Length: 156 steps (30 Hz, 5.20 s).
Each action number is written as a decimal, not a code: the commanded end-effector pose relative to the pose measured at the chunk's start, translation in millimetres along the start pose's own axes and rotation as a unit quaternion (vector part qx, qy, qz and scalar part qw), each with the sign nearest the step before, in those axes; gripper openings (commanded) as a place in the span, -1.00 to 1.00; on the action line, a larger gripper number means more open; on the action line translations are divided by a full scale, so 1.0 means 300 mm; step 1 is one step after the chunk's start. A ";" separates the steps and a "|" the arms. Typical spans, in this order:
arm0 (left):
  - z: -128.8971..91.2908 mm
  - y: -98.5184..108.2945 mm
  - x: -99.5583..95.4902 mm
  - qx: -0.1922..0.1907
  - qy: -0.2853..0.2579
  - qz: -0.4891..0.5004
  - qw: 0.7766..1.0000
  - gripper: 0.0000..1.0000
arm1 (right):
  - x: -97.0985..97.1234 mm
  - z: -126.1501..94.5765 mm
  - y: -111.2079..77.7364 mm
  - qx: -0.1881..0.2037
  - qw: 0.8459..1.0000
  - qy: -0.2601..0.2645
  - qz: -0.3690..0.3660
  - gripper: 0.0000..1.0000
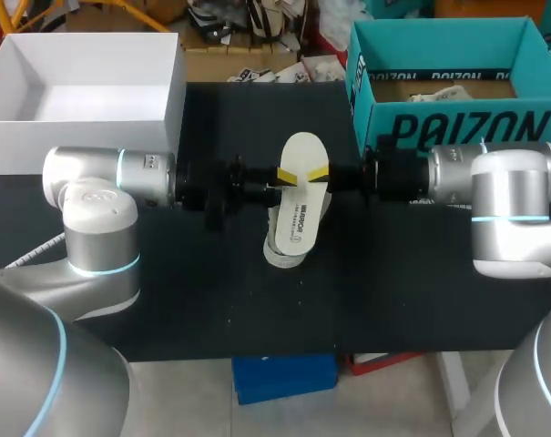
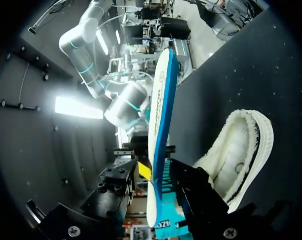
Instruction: Take the shoe out of the shoebox, open the shoe tongue, remove and reinsert the insole, then place the shoe into the shoebox
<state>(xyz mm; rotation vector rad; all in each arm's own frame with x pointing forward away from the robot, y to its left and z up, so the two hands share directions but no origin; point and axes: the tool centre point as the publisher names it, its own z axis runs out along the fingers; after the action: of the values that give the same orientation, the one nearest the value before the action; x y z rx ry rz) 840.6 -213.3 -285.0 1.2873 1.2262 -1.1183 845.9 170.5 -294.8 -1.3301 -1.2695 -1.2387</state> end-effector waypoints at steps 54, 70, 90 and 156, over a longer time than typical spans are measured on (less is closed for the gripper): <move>-0.116 -0.291 0.034 0.099 0.136 -0.090 0.982 -1.00 | 0.030 -0.307 -0.163 -0.072 0.995 -0.071 -0.011 1.00; -0.195 -0.363 0.064 0.195 0.250 -0.128 0.940 -1.00 | 0.066 -0.378 -0.222 -0.094 0.989 -0.114 -0.017 1.00; -0.204 -0.337 0.118 0.225 0.304 -0.129 0.917 -1.00 | 0.170 -0.486 -0.324 -0.144 0.973 -0.177 -0.024 1.00; 0.009 0.020 0.293 0.215 0.348 -0.153 0.900 -0.38 | 0.201 -0.498 -0.371 -0.166 0.966 -0.196 -0.026 1.00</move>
<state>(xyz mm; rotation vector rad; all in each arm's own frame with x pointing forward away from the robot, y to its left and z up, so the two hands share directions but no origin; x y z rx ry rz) 850.6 -206.5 -372.2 1.9880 1.8158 -1.2425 721.9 37.7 -224.1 -1.8644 -1.4155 -1.3082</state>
